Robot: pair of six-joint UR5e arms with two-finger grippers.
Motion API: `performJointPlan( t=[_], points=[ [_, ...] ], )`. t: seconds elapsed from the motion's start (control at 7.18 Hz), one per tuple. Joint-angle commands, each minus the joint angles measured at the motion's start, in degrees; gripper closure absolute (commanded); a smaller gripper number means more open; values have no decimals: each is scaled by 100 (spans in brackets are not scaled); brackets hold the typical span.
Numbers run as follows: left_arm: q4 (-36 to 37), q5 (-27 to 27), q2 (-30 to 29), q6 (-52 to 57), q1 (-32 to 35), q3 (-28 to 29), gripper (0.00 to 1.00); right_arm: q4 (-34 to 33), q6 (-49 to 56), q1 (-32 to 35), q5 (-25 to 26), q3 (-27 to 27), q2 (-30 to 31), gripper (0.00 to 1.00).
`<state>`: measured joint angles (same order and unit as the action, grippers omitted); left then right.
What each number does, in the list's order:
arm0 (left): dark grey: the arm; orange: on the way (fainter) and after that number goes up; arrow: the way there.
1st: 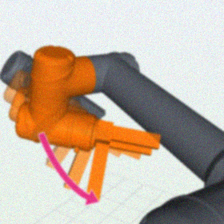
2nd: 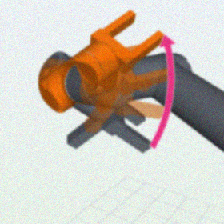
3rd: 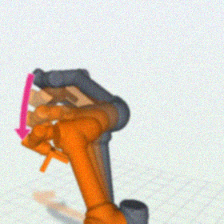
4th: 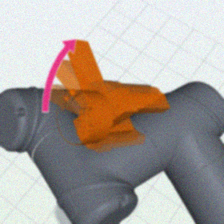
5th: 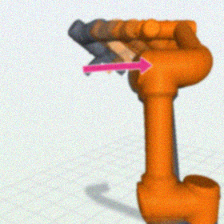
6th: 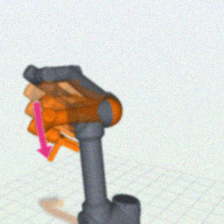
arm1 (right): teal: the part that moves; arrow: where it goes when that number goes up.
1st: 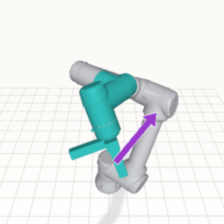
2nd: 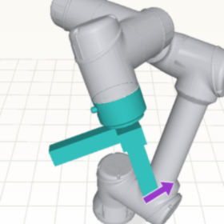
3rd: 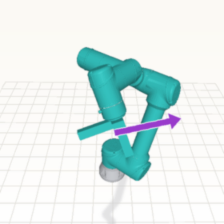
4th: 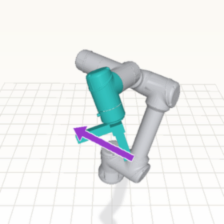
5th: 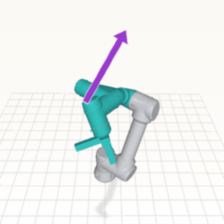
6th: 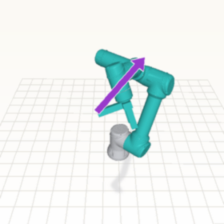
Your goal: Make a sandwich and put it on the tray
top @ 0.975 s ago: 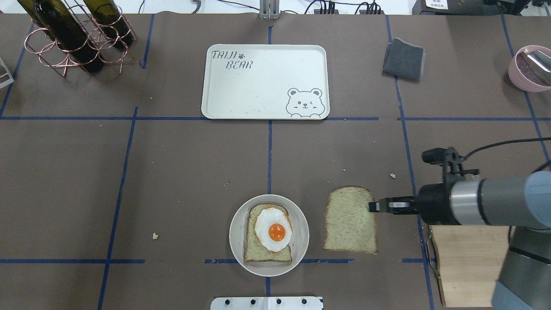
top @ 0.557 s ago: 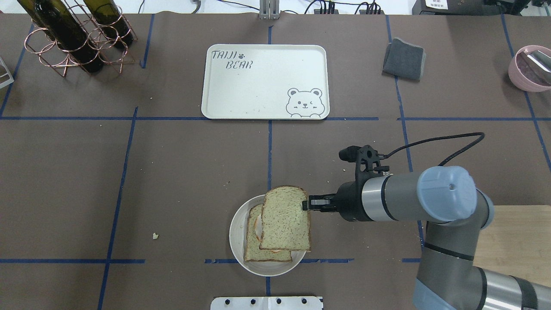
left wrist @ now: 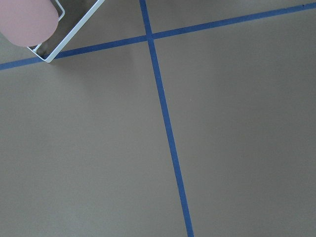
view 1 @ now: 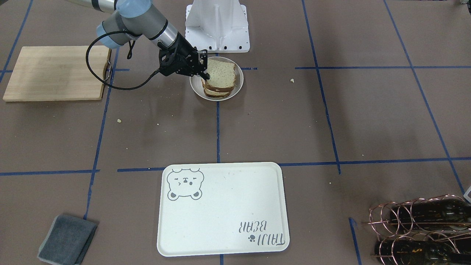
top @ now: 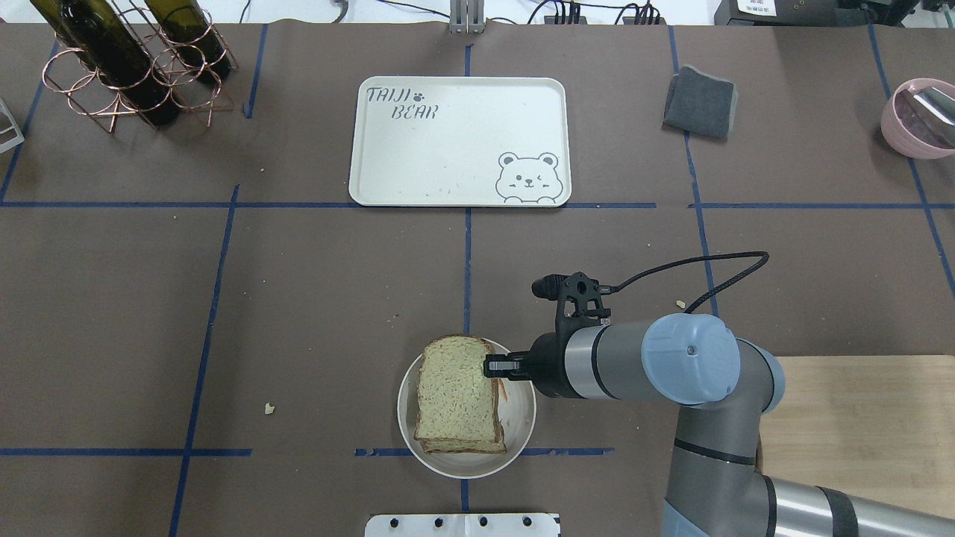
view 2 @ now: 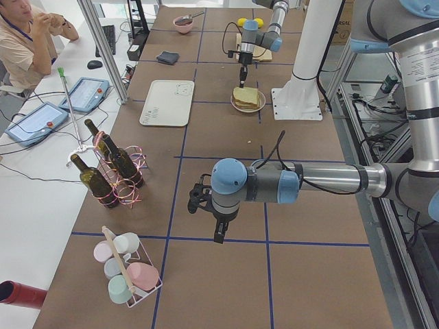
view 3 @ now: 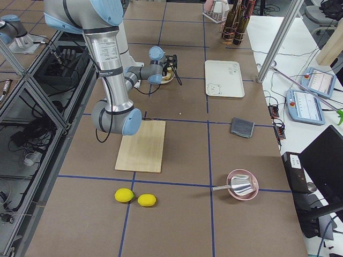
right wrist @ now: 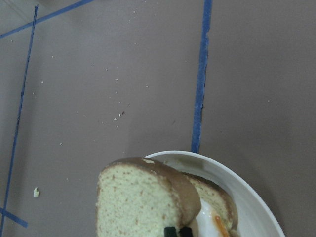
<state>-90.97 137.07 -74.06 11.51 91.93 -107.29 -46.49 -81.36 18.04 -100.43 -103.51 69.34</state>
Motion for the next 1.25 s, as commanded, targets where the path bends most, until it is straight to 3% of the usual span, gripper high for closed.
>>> performJointPlan(
  t=[0.0, 0.14, 0.28, 0.42, 0.56, 0.84, 1.11],
  points=[
    [0, 4, -3, 0, 1, -2, 0, -9, -3, -125, 41, 6, 53, 100],
    [0, 4, 6, 0, 1, 7, 0, -9, -3, -125, 68, 6, 44, 98],
    [0, 4, 6, 0, 1, 7, 0, -9, -3, -125, 85, -3, 44, 6],
    [9, -5, 6, 0, 1, 15, 0, -9, -3, -90, 129, -64, 53, 0],
    [9, -5, 6, 0, 1, 16, 0, -96, 6, 66, 68, -134, 79, 0],
    [0, 4, -3, 0, 1, -150, 0, -1523, 84, 836, -815, -695, 150, 0],
    [-157, -57, -64, -26, -17, -388, 0, -2500, 555, 1839, -1616, -750, 185, 0]
  ],
)
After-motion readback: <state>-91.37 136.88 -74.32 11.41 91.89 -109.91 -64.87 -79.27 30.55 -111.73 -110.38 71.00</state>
